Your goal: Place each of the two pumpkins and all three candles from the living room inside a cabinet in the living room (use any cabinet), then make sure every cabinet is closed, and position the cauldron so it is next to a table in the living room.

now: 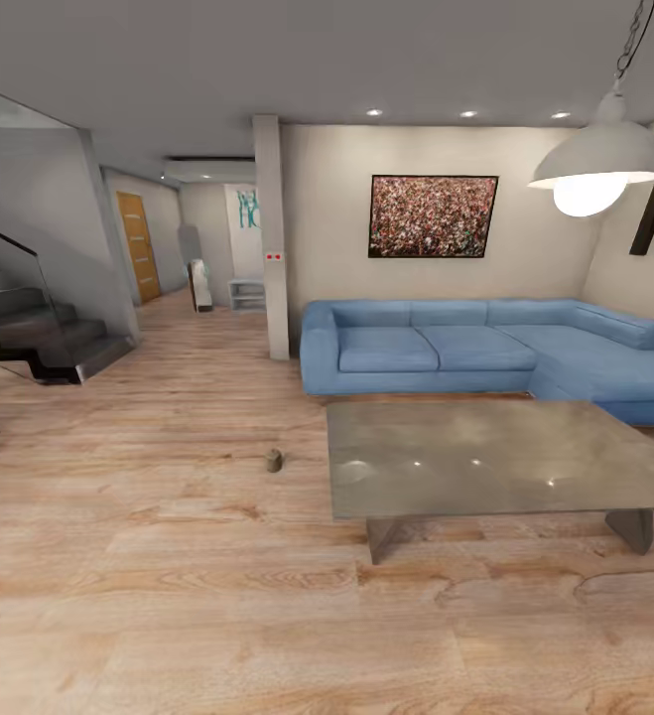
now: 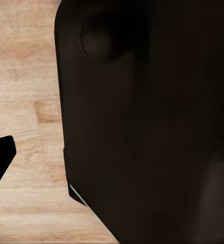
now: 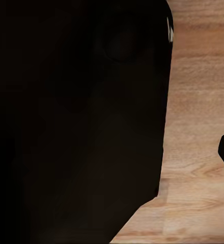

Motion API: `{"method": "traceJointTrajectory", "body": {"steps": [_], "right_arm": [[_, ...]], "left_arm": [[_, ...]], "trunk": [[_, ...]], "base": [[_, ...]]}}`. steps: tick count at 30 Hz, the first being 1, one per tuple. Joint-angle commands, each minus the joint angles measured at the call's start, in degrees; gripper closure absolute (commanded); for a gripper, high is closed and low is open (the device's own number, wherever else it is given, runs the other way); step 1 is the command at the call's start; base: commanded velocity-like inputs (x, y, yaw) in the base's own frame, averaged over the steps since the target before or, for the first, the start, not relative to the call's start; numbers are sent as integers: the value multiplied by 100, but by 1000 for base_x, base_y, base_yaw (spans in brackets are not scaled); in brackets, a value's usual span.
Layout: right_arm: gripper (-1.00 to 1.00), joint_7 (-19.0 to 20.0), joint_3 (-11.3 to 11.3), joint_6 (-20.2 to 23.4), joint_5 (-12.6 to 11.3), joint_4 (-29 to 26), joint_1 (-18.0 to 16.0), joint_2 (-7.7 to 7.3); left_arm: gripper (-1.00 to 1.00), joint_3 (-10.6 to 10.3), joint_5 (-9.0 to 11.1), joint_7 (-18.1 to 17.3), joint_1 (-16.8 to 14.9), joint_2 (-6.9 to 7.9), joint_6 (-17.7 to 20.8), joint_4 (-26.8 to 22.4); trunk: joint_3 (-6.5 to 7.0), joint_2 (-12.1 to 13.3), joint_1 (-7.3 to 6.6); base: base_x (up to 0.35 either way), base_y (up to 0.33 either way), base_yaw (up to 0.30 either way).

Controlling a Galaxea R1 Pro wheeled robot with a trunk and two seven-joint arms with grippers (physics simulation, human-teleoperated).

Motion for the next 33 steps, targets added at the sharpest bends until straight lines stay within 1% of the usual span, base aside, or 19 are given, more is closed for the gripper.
{"method": "traceJointTrajectory", "body": {"steps": [1,2,4,20,25,29,30,33], "right_arm": [[-100,0,0,0,0,0,0,0],[-100,33,-33,-28,-22,5,0,16],[-100,36,-45,-27,-23,13,0,14],[-100,36,-45,-27,-24,17,0,13],[-100,20,-177,-25,-26,25,0,114],[-100,18,-202,-24,-26,26,0,178],[-100,18,-205,-23,-26,26,0,190],[-100,18,-208,-21,-26,26,0,201]], "left_arm": [[-100,0,0,0,0,0,0,0],[-100,32,3,-33,33,-32,-14,-6],[-100,33,5,-68,44,-43,-18,-9],[-100,34,6,-70,44,-52,-22,-10],[-100,18,6,-212,37,108,-183,-6],[-100,15,7,-244,36,129,-311,-5],[-100,16,7,-249,35,133,-430,-6],[-100,17,8,-258,35,137,-465,3]], "trunk": [[-3,-3,0],[-3,-3,0],[-3,-3,0],[-3,-3,0],[-3,-3,0],[-3,-3,0],[-4,-3,0],[-9,-3,0]], "base": [[0,0,0],[0,0,0],[0,0,0],[1,0,0],[180,0,0],[95,5,0],[139,72,0],[131,74,0]]}}
